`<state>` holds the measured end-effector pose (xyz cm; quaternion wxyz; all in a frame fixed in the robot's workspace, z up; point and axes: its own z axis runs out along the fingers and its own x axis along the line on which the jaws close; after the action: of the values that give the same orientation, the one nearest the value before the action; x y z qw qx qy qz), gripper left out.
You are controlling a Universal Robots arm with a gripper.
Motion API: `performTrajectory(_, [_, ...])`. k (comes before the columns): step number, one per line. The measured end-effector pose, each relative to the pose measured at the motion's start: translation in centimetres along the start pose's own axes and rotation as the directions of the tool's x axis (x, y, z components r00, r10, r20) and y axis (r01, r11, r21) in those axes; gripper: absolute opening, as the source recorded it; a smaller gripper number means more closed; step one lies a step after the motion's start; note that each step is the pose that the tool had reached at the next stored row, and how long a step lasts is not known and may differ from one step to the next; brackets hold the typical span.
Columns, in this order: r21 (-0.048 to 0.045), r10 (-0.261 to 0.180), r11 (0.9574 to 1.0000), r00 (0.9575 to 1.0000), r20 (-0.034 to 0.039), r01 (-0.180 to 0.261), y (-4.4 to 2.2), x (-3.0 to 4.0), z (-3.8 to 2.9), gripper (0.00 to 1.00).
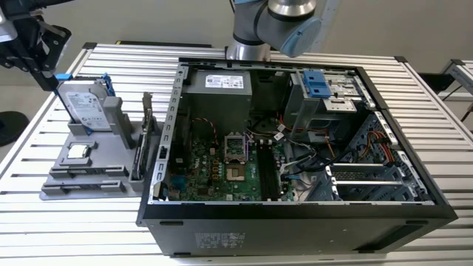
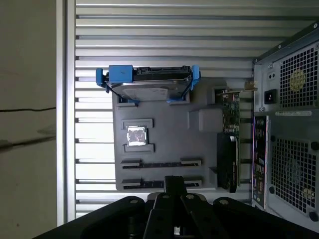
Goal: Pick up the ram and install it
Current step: 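Reach for the ram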
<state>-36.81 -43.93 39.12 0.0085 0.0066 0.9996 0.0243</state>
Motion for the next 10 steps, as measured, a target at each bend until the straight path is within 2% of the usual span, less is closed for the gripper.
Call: performTrajectory(10, [0.0002,0.000,1.0000,1.0000,-0.0016,0.000,-0.64,-0.01,-0.01,0.00])
